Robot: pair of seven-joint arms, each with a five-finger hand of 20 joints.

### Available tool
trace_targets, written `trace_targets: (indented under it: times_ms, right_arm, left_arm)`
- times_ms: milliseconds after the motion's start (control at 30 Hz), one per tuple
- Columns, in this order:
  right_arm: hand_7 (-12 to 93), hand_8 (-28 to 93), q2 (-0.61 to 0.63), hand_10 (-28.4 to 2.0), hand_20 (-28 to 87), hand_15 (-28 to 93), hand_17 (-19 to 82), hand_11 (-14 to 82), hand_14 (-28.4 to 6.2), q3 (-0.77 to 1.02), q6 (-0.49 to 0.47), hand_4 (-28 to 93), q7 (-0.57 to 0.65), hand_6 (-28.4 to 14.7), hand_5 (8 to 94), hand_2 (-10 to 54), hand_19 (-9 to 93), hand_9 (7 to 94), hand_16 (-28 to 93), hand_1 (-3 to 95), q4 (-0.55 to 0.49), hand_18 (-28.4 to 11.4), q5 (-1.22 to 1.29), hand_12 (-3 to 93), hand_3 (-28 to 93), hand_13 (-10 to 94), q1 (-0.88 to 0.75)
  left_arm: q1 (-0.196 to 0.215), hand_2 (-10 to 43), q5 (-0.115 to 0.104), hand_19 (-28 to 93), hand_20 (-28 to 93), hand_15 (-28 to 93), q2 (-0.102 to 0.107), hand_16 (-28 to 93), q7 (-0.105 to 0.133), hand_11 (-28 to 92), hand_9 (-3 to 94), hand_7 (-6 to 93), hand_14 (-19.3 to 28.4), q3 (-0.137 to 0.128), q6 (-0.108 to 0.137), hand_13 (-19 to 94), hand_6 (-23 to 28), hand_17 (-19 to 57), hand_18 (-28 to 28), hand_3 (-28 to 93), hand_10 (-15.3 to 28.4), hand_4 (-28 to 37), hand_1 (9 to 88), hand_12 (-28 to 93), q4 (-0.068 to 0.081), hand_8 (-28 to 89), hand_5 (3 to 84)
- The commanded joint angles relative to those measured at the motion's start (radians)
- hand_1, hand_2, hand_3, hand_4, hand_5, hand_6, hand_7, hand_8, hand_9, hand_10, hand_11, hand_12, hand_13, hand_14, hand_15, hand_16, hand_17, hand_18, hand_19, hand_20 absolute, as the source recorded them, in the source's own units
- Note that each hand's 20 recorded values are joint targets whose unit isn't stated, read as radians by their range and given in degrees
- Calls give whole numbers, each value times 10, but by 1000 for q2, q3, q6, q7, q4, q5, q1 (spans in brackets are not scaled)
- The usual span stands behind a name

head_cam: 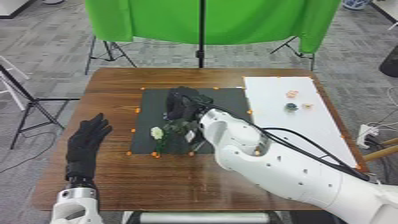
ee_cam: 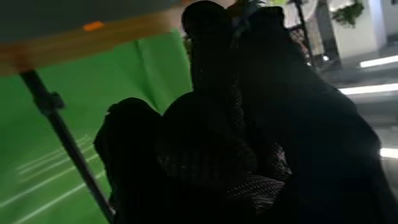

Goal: Arrange flowers

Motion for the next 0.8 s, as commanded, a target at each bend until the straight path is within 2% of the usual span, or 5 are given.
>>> trace_targets:
  times_ms: [33,433,800]
  right_arm:
    - [178,89,-10,-85,624,627,687,71,-7,0,-31,-149,16,4,776,-95,932,907,346,598,47,-103,-31,394,527,920,-9]
    - [171,73,-6,-92,628,630,685,127,-8,0,-34,-144,14,13,750,-95,932,887,343,565,61,-103,-44,360,508,916,-14]
    - [172,16,-1,-96,630,632,683,177,-10,-8,-32,-180,6,28,700,-95,932,869,342,489,72,-105,-68,321,611,915,-8]
  left_arm:
    - [3,163,-2,114,196,267,2,-20,-14,165,382,63,181,9,-18,288,74,48,130,609,141,-283,199,109,16,-48,432]
    - [6,158,-1,114,196,268,0,-21,-14,166,382,63,182,7,-21,288,74,48,131,616,141,-283,197,110,15,-48,432]
    - [4,147,2,116,197,268,-5,-21,-11,167,382,64,183,9,-20,286,72,45,132,623,141,-283,197,110,15,-48,429]
